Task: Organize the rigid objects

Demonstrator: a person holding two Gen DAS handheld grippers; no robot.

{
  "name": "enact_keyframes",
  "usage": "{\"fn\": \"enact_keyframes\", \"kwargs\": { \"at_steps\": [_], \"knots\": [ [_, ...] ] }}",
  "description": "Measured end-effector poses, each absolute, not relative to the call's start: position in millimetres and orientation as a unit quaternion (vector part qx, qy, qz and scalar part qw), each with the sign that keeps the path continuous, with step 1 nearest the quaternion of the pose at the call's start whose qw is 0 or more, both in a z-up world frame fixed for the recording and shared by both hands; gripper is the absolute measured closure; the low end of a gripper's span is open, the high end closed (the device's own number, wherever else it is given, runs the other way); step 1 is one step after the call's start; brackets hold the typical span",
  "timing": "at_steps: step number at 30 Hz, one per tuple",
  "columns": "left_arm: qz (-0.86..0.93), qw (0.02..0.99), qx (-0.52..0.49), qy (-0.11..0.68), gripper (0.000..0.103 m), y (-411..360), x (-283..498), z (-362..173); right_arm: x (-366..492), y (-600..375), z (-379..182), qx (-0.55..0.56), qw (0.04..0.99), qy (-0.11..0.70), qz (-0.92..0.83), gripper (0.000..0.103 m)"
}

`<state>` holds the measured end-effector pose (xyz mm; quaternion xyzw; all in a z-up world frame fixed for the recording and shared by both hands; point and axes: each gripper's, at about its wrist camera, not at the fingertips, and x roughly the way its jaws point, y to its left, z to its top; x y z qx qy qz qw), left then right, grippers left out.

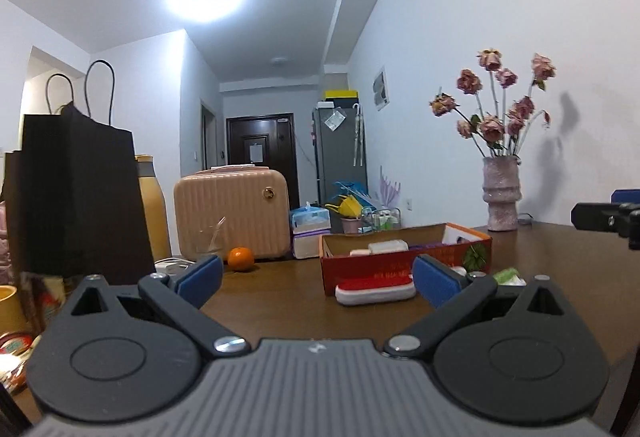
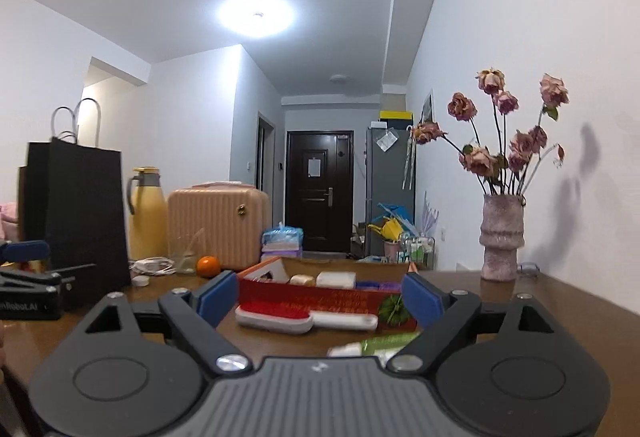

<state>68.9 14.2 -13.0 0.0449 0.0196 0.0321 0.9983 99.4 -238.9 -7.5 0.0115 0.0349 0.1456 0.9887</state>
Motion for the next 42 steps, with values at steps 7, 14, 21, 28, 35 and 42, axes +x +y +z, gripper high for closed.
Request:
{"fn": "enact_keyframes", "kwargs": {
  "at_steps": [7, 14, 21, 28, 35, 42],
  "knots": [
    [0.015, 0.999, 0.043, 0.027, 0.000, 20, 39, -25, 43, -224, -28, 0.014, 0.994, 0.032, 0.107, 0.014],
    [0.007, 0.998, 0.025, 0.051, 0.000, 29, 37, -28, 34, -214, -23, 0.007, 0.994, 0.012, 0.109, 0.010],
    [0.003, 0.997, 0.035, 0.066, 0.000, 26, 47, -37, 48, -216, -30, 0.020, 0.995, 0.026, 0.098, 0.010],
    [0.009, 0.996, 0.049, 0.076, 0.000, 20, 80, -42, 84, -222, -34, 0.020, 0.995, 0.049, 0.089, 0.010],
    [0.018, 0.996, 0.045, 0.081, 0.000, 19, 143, -24, 158, -234, -21, 0.024, 0.993, 0.070, 0.093, 0.011],
    [0.011, 0.989, 0.033, 0.146, 0.000, 26, 231, -16, 251, -246, -17, 0.035, 0.984, 0.132, 0.114, 0.012]
  ]
}}
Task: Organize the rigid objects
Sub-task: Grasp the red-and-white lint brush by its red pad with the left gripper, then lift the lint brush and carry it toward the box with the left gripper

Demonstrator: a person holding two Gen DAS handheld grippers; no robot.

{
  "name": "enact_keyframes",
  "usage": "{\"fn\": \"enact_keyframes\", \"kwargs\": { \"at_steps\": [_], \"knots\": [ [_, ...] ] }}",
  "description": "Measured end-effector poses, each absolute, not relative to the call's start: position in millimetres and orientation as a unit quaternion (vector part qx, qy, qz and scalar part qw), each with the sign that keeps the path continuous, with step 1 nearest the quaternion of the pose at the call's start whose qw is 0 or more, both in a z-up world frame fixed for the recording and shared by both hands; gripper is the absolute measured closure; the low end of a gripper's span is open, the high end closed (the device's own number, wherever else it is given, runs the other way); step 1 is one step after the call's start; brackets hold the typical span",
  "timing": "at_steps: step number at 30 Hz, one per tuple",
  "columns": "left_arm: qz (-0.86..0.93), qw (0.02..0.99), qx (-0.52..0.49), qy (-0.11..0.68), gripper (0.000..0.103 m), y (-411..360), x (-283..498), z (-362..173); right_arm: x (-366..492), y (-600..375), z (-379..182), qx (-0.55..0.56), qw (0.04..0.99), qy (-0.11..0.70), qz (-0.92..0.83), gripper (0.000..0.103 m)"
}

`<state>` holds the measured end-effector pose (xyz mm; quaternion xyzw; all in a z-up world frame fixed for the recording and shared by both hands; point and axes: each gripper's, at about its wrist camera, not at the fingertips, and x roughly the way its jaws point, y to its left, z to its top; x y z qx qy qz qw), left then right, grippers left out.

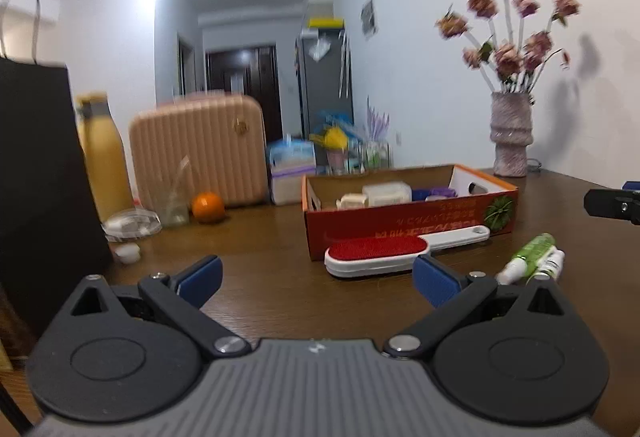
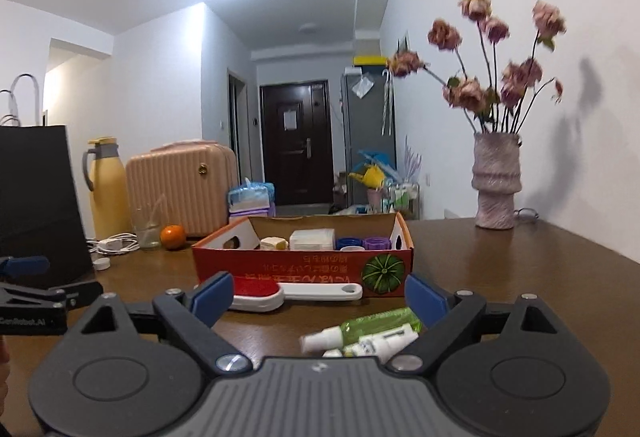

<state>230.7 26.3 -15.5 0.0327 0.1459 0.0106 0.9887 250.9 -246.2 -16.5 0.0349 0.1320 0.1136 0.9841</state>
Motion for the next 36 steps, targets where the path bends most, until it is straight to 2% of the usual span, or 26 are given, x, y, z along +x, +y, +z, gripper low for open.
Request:
{"fn": "enact_keyframes", "kwargs": {
  "at_steps": [6, 12, 14, 16, 19, 20, 24, 28, 36],
  "knots": [
    [-0.017, 0.975, -0.018, 0.219, 0.001, 42, 305, -18, 331, -258, -23, 0.048, 0.973, 0.197, 0.110, 0.021],
    [-0.039, 0.961, -0.030, 0.274, 0.006, 50, 373, -22, 402, -258, -33, 0.026, 0.957, 0.258, 0.129, 0.032],
    [-0.046, 0.953, -0.038, 0.297, 0.009, 52, 398, -25, 425, -256, -36, 0.018, 0.950, 0.283, 0.131, 0.041],
    [-0.051, 0.942, -0.053, 0.326, 0.023, 55, 424, -30, 449, -253, -39, 0.015, 0.941, 0.307, 0.142, 0.049],
    [-0.058, 0.922, -0.084, 0.373, 0.035, 60, 453, -42, 478, -251, -48, 0.030, 0.925, 0.348, 0.153, 0.056],
    [-0.063, 0.916, -0.097, 0.384, 0.036, 62, 460, -45, 487, -251, -52, 0.039, 0.917, 0.364, 0.160, 0.056],
    [-0.087, 0.908, -0.119, 0.392, 0.043, 66, 471, -49, 511, -255, -68, 0.071, 0.891, 0.412, 0.177, 0.064],
    [-0.101, 0.905, -0.130, 0.392, 0.048, 68, 476, -48, 523, -264, -78, 0.100, 0.880, 0.432, 0.172, 0.079],
    [-0.090, 0.906, -0.139, 0.390, 0.049, 65, 472, -46, 522, -261, -78, 0.093, 0.877, 0.437, 0.178, 0.084]
  ]
}}
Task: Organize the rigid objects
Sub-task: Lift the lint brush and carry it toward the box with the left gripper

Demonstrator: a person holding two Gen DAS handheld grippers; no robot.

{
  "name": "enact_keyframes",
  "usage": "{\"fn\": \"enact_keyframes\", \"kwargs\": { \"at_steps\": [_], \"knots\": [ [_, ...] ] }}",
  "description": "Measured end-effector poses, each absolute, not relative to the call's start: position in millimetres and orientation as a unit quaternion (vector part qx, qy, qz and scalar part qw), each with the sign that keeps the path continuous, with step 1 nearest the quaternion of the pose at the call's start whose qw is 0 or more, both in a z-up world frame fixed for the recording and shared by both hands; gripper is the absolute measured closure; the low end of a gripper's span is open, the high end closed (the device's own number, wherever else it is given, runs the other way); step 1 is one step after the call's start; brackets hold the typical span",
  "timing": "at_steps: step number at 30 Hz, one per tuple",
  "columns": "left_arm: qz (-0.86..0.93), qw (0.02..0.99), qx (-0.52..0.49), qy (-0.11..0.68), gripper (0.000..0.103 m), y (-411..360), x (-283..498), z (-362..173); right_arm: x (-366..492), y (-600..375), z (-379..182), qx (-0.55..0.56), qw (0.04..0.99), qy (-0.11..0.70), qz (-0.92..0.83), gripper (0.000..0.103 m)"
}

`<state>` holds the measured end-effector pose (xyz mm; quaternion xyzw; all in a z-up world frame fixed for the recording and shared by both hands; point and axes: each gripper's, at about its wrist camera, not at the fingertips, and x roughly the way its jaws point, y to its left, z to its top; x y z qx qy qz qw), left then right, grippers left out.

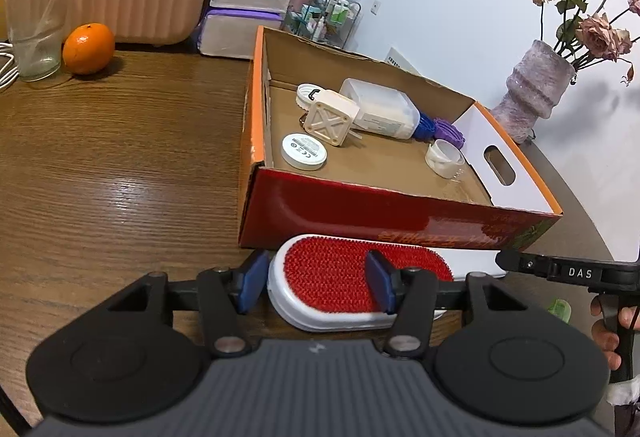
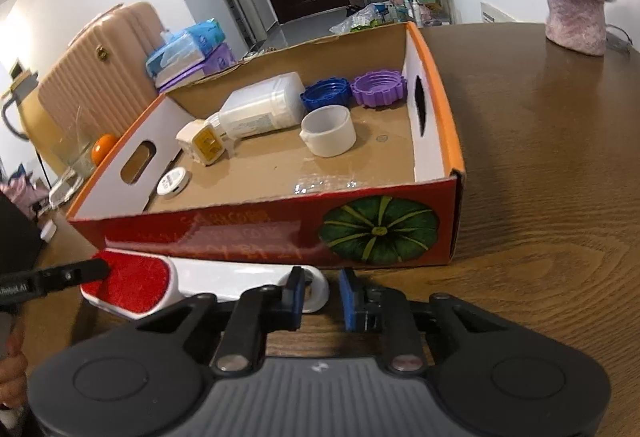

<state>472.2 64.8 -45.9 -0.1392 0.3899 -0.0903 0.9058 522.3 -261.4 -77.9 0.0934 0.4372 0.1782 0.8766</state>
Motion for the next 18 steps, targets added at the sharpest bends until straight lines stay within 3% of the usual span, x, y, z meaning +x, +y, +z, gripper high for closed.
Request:
{"fn": "enact_keyframes", "kwargs": {
  "at_steps": [4, 11, 18],
  "knots": [
    [-0.082, 0.907, -0.141, 0.389, 0.051, 63, 468, -45, 524, -260, -76, 0.095, 0.871, 0.446, 0.184, 0.090],
    [-0.066, 0.906, -0.169, 0.384, 0.058, 69, 462, -45, 520, -259, -74, 0.097, 0.867, 0.456, 0.177, 0.091],
    [-0.072, 0.933, -0.139, 0.324, 0.061, 64, 416, -8, 476, -256, -39, 0.086, 0.899, 0.393, 0.172, 0.091]
  ]
}}
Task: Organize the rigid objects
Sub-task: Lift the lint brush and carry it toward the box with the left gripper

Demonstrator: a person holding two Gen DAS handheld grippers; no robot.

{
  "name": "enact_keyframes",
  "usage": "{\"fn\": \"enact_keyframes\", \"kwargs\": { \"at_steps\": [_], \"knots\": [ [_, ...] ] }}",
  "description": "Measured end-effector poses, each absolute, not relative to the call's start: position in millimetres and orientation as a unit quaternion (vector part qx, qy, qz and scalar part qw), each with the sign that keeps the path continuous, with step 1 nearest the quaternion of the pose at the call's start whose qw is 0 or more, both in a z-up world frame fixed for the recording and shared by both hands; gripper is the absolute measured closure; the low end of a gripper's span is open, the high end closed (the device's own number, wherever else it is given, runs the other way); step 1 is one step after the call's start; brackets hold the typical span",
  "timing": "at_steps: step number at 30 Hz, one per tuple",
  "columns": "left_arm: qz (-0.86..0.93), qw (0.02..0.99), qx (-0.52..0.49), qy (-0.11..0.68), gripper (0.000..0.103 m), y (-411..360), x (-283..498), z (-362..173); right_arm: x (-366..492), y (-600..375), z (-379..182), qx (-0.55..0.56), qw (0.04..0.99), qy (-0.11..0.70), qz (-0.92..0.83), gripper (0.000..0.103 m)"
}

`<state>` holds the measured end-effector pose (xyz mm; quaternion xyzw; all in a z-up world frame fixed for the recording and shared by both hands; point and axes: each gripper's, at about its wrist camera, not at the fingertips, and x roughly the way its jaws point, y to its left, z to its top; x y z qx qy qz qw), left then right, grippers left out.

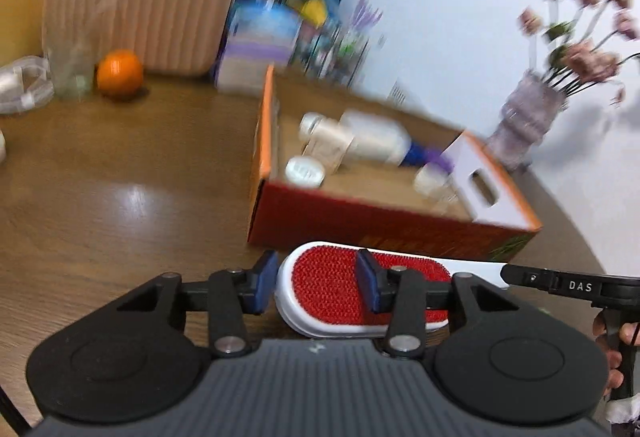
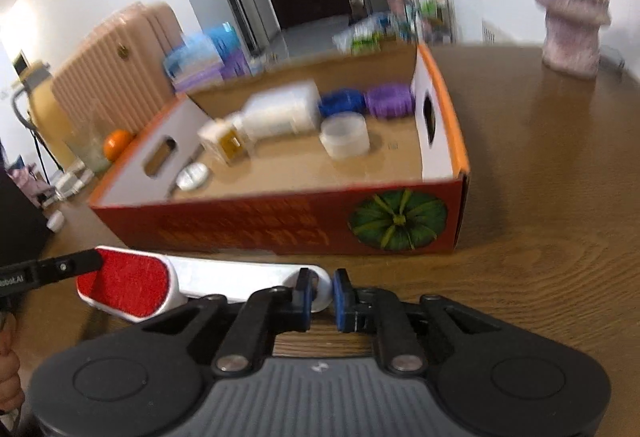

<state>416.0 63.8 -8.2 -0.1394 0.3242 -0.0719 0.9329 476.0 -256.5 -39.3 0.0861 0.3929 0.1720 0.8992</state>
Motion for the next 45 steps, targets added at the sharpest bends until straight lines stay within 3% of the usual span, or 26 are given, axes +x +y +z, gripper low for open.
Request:
{"fn": "enact_keyframes", "kwargs": {
  "at_steps": [7, 18, 26, 35, 45],
  "knots": [
    [-0.084, 0.970, -0.136, 0.185, 0.062, 60, 323, 29, 370, -252, 12, 0.059, 0.949, 0.264, 0.161, 0.091],
    [-0.091, 0.982, -0.143, 0.082, 0.062, 52, 165, 39, 205, -250, 38, 0.049, 0.978, 0.150, 0.138, 0.092],
    [-0.100, 0.983, -0.138, 0.061, 0.062, 50, 101, 44, 133, -243, 43, 0.036, 0.986, 0.114, 0.113, 0.091],
    [-0.110, 0.982, -0.138, 0.070, 0.062, 48, 111, 47, 136, -248, 43, 0.038, 0.987, 0.111, 0.107, 0.091],
    [-0.104, 0.986, -0.114, 0.062, 0.062, 36, 221, 79, 254, -255, 63, 0.056, 0.988, 0.110, 0.097, 0.091]
  ]
}}
